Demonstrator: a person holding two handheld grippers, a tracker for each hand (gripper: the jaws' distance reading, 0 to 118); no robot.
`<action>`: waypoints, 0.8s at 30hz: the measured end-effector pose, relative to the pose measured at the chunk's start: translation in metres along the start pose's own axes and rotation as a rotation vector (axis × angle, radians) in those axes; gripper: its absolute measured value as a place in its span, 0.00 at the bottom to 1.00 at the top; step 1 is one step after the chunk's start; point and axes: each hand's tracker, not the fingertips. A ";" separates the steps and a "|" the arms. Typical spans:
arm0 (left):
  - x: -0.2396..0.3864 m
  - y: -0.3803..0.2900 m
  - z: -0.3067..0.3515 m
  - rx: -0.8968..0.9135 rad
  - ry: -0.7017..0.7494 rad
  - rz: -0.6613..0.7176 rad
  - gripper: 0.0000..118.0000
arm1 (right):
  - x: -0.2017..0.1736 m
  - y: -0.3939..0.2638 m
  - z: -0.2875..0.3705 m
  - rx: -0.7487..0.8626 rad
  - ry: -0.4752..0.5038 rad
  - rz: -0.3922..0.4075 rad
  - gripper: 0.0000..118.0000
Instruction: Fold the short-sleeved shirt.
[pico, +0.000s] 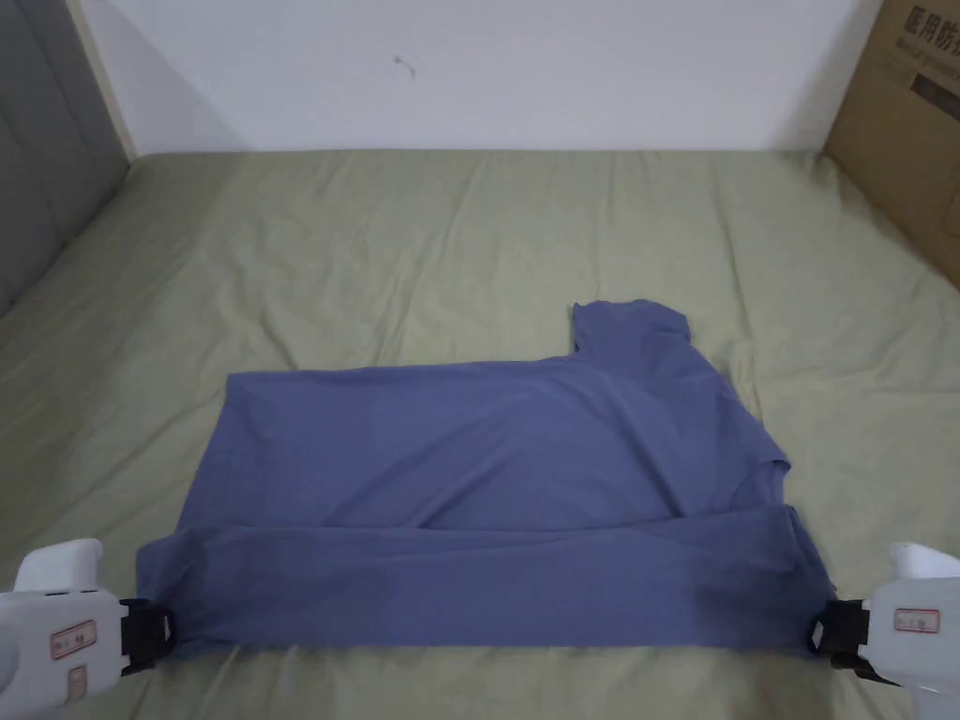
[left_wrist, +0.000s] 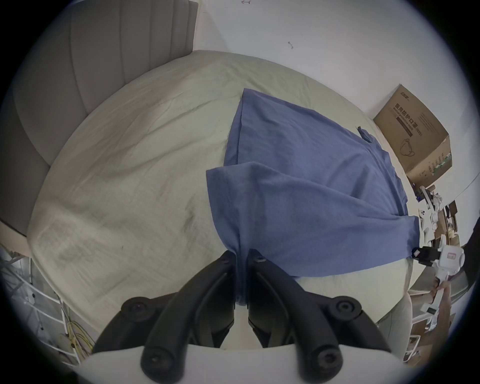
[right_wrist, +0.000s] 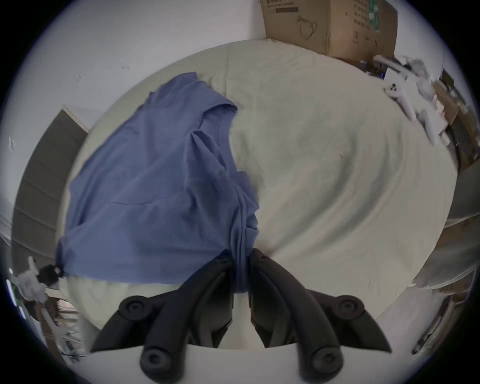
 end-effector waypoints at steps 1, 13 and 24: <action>0.000 -0.001 0.005 0.004 -0.001 -0.013 0.06 | 0.001 -0.002 0.008 0.011 0.004 -0.010 0.08; -0.013 -0.078 0.039 -0.078 0.063 -0.089 0.08 | 0.029 -0.073 0.048 -0.063 -0.012 0.034 0.09; 0.014 -0.045 0.076 0.098 0.041 -0.123 0.65 | -0.023 -0.036 0.127 0.243 -0.013 0.196 0.67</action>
